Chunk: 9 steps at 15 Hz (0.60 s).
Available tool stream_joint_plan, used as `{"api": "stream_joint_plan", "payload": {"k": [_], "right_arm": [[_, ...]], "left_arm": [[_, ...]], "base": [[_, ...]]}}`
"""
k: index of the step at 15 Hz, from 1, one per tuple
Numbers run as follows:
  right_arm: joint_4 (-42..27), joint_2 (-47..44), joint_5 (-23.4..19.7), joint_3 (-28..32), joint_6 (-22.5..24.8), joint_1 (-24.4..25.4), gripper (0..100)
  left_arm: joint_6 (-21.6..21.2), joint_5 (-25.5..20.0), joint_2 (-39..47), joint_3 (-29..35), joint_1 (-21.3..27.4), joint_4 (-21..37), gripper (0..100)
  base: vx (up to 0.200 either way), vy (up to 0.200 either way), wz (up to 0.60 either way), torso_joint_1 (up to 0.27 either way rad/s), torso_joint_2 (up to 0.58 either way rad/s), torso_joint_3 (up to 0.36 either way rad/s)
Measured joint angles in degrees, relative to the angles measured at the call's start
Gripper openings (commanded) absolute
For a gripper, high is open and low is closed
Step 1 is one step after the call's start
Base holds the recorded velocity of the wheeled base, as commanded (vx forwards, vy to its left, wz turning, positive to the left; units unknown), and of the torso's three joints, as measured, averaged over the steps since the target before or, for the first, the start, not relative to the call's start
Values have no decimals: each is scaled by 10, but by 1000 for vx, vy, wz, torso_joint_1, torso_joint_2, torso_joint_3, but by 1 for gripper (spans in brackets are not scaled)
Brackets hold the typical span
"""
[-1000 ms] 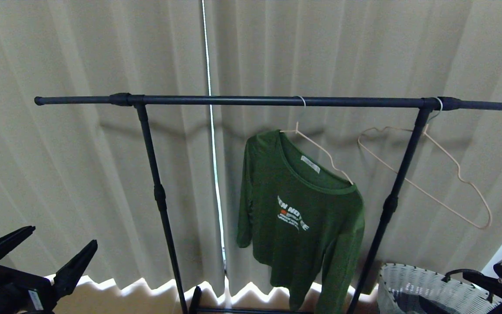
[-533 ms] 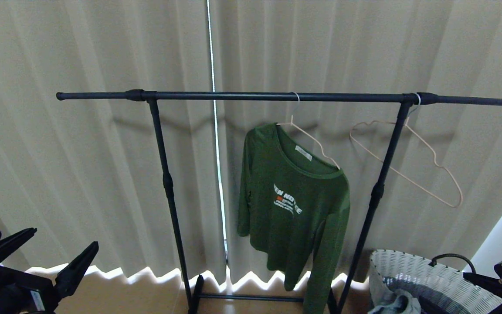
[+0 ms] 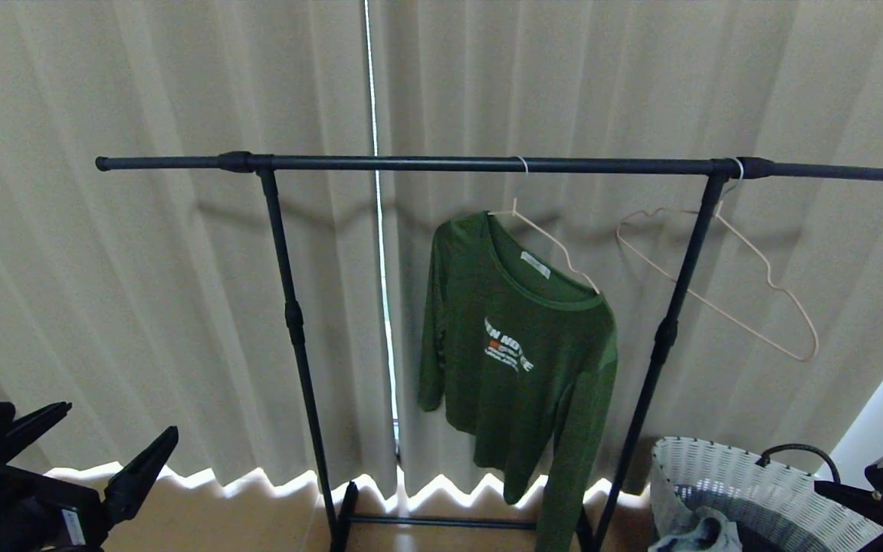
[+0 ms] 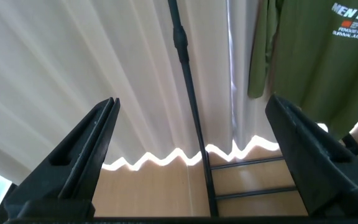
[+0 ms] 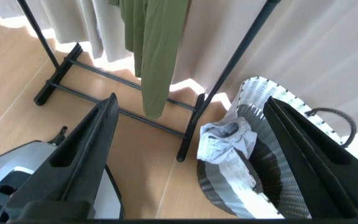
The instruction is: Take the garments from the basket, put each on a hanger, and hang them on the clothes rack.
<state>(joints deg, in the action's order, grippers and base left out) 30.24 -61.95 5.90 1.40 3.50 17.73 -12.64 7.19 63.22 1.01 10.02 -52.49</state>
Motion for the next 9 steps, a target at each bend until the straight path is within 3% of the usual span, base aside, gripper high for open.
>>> {"api": "stream_joint_plan", "payload": {"k": [9], "right_arm": [[-2, 0, 0, -1, 0, 0, 100]], "left_arm": [[-3, 0, 1, -2, 1, 2, 100]], "base": [[0, 0, 0, -195, 450, 261]]}}
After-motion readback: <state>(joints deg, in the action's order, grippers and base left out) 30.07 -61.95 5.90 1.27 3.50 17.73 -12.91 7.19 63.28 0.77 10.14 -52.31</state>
